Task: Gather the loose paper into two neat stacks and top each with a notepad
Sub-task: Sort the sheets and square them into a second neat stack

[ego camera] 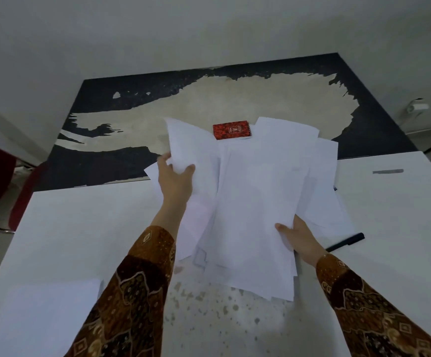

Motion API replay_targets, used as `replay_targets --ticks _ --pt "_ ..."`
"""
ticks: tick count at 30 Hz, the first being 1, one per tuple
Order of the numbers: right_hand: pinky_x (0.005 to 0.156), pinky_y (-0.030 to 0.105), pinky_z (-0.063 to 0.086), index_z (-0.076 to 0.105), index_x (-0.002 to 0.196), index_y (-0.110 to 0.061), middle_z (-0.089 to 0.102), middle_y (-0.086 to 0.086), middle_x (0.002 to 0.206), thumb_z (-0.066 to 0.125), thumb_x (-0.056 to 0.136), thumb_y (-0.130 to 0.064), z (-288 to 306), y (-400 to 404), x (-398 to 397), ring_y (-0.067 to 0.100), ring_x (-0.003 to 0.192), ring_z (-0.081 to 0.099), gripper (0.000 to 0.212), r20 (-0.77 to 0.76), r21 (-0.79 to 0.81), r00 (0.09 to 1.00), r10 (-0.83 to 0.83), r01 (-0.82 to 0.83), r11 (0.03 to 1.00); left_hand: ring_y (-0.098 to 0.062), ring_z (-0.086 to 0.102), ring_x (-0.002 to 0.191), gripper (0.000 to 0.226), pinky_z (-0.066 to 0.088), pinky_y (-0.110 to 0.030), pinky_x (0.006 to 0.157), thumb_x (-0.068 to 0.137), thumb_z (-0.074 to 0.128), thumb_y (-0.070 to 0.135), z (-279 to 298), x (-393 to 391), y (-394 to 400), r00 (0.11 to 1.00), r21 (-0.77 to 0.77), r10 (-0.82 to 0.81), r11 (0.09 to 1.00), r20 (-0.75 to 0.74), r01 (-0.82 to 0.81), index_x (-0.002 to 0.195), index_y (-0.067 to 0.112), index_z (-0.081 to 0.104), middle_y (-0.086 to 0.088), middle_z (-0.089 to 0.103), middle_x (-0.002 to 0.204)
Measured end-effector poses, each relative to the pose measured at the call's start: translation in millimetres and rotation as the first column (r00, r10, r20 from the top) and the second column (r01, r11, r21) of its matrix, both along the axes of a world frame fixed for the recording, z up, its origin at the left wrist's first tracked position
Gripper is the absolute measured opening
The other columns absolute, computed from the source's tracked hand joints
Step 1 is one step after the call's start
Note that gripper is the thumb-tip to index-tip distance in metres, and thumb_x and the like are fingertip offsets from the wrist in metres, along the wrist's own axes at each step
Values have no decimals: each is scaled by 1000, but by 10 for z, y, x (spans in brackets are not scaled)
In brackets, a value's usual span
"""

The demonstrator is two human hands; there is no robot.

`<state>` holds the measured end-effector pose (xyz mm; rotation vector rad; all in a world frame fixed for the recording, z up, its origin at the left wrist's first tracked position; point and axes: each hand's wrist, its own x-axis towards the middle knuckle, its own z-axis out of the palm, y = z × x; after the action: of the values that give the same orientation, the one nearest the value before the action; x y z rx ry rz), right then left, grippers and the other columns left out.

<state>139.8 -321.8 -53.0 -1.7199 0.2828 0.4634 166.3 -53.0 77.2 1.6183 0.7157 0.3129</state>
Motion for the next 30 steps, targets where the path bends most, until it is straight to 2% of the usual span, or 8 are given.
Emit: replay_targets --ticks 3,6,10,13,17,20,22,30 --pt "101 31 39 50 132 -14 59 1 124 51 95 -8 3 -6 -15 20 117 54 38 -21 -12 999 24 -24 1000 -9 55 95 53 51 -25 79 87 64 9 344 -100 -7 994 -31 -57 998 95 60 133 17 37 8 52 108" --pt "96 30 40 54 121 -17 61 1 115 52 94 -7 39 17 -22 21 112 56 29 -24 -28 1000 5 -6 1000 -17 62 101 56 57 -34 81 86 66 9 508 -248 -7 975 -283 -135 942 174 181 134 22 40 5 58 114" --pt "103 33 37 54 124 -15 58 3 121 49 97 -18 41 20 -34 23 117 53 28 -70 3 995 -72 73 997 -21 65 97 53 55 -32 69 85 67 5 186 -497 -85 977 -360 -192 908 89 212 130 22 44 -3 62 118" --pt "109 38 33 50 125 -26 54 1 129 41 93 -56 41 15 -32 22 122 50 44 -82 50 995 -56 60 997 -23 60 93 51 52 -32 72 85 65 1 -277 -719 -186 976 -261 -196 951 -90 167 126 21 42 -12 57 120" --pt "99 37 44 58 124 -23 65 -1 118 35 86 -69 101 12 -33 19 107 62 64 -141 154 988 -56 78 985 -20 55 95 54 49 -31 83 87 64 10 -790 -993 -303 917 -13 -261 963 -303 270 135 14 39 -12 58 118" --pt "90 32 47 55 126 -14 63 2 121 65 84 -43 105 32 -54 17 104 61 51 -27 18 1000 8 -7 1000 -18 55 90 44 46 -27 81 91 61 26 -974 -1058 -302 864 131 -287 920 -413 369 132 14 48 -4 59 103" --pt "90 31 44 53 127 -11 61 1 119 68 86 -23 47 38 -63 18 105 58 45 14 -56 1000 -10 11 998 -22 55 106 46 45 -34 95 92 57 35 -1028 -1015 -212 863 262 -200 900 -464 350 133 15 51 -7 58 119" --pt "96 31 42 52 128 -11 60 2 119 65 88 -18 -29 49 -14 20 108 56 43 68 -69 997 -42 47 997 -34 33 134 67 28 -44 110 93 52 34 -991 -622 77 817 323 -91 889 -569 325 150 14 23 -15 40 145"
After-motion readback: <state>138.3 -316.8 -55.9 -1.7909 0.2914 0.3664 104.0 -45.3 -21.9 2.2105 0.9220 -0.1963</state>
